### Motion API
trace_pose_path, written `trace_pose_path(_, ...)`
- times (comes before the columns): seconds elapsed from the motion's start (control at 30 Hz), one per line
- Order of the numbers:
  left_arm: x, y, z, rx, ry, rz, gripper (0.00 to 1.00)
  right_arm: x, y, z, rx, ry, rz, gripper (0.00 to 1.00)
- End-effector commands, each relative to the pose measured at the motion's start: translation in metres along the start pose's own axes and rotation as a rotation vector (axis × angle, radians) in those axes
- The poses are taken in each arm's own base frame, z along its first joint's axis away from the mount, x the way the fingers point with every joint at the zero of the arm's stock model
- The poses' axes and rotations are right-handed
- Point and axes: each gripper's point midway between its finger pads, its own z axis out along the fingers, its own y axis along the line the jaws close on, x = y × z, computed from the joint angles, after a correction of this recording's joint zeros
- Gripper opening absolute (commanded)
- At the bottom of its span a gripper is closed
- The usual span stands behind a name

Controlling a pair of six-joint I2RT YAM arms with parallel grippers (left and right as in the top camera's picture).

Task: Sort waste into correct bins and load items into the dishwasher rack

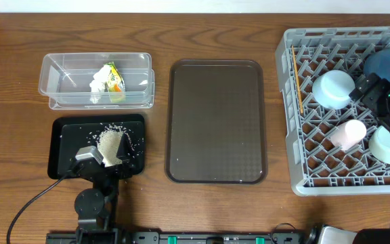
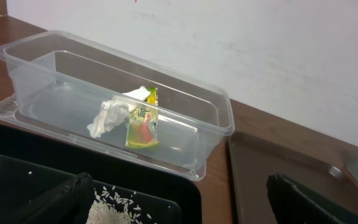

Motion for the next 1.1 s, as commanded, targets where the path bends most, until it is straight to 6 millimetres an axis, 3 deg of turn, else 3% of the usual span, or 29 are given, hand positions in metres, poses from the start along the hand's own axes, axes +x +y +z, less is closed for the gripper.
trace_pose_path(0.0,0.013,0.012,0.001,-0.051,0.027,-0.011,0.91,-0.004,-0.001,-0.004,-0.003,-0.013,0.019,0.99)
trace_pose_path(0.87,0.013,0.012,0.001,-0.052,0.027,-0.011,0.91,-0.004,-0.001,-0.004,-0.003,-0.012,0.019,0.99)
trace_pose_path(1.07,0.013,0.012,0.001,-0.052,0.027,-0.011,0.91,-0.004,0.000,-0.025,-0.033,-0.071,0.018,0.99)
